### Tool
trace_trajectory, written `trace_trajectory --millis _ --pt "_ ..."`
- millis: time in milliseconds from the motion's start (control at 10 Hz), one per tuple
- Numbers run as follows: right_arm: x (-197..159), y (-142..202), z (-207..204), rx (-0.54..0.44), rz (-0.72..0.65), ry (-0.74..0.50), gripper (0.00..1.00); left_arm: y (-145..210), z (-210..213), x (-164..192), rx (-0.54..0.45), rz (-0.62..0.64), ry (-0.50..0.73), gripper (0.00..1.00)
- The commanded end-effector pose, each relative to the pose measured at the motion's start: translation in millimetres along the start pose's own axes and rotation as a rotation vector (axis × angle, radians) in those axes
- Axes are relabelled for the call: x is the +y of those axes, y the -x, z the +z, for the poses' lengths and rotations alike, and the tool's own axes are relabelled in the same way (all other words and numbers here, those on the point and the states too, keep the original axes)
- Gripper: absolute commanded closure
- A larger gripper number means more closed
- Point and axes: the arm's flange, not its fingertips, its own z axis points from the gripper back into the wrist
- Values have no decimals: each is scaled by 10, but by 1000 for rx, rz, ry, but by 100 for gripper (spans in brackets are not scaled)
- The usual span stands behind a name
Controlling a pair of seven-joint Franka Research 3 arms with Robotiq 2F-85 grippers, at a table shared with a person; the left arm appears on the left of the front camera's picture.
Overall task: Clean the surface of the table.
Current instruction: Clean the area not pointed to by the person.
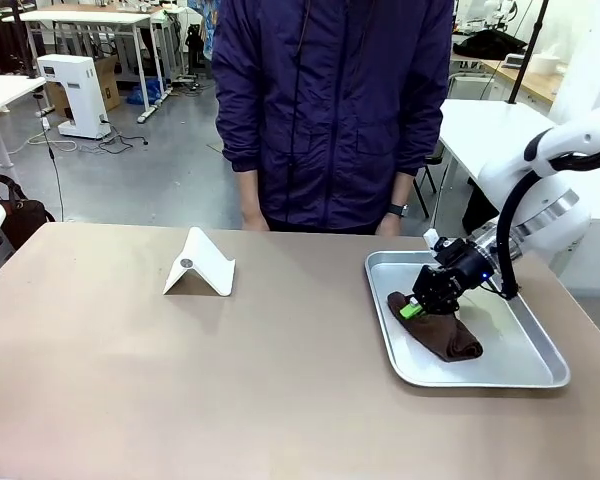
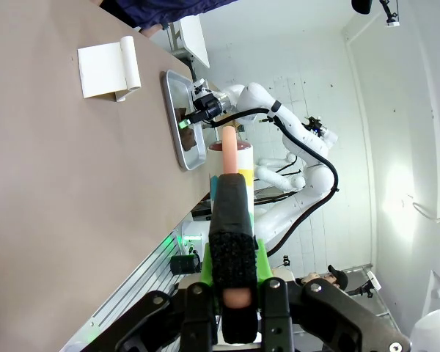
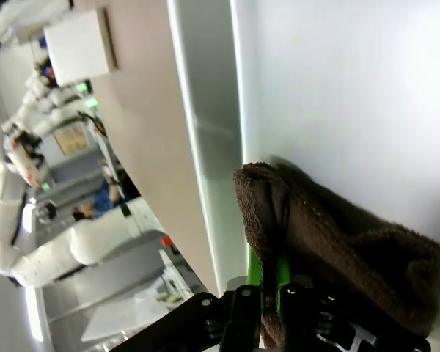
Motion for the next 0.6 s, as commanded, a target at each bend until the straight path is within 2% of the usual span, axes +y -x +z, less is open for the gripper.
trace_trajectory --millis 0,200,400,500 --pt "-45 225 45 66 85 111 92 -2 -30 -57 -15 -4 10 78" --pt "-125 274 219 -22 65 116 92 -2 -30 -57 -15 -4 10 78" --pt "-256 287 415 -157 29 105 92 -2 -30 -57 -15 -4 10 78" --pt "-305 301 541 -248 21 60 92 -2 -30 -57 -15 -4 10 78"
